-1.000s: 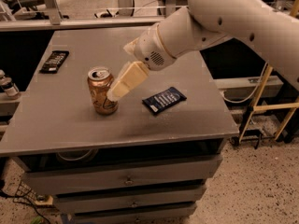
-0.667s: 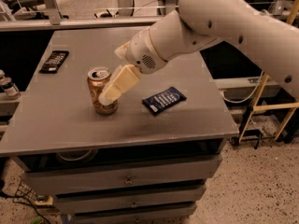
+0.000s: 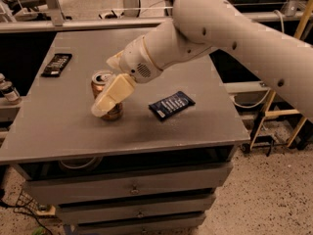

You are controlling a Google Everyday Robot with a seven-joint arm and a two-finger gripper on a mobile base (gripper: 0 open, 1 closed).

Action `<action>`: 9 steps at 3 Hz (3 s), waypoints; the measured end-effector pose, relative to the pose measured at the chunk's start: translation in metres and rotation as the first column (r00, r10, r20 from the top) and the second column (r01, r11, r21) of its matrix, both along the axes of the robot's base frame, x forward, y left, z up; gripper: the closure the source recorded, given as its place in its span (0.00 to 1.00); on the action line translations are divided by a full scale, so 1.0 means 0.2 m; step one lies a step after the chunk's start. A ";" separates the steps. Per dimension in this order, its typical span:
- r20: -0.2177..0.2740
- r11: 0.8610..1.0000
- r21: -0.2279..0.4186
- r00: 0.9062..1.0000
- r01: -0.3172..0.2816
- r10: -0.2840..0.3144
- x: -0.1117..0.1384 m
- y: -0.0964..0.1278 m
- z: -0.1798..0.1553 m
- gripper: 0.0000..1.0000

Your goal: Move orange can near rxbar chocolate

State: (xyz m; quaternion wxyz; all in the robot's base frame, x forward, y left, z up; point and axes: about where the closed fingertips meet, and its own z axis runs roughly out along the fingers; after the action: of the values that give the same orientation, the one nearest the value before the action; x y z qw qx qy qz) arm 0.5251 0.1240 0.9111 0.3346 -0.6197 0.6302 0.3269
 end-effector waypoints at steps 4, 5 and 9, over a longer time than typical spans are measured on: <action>0.001 0.993 0.118 1.000 -0.003 0.003 0.12 -0.02 0.01 0.87; 0.059 0.987 0.136 0.993 0.090 -0.098 0.35 -0.23 0.10 1.00; 0.090 0.975 0.089 0.973 0.203 -0.211 0.78 -0.34 0.20 1.00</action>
Offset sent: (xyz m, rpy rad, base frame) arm -0.0055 0.0200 -0.0058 0.0967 0.0505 0.0593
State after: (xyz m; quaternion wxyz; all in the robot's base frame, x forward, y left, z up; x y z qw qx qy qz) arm 0.6805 0.0552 0.9520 0.4219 -0.5524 0.6605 0.2839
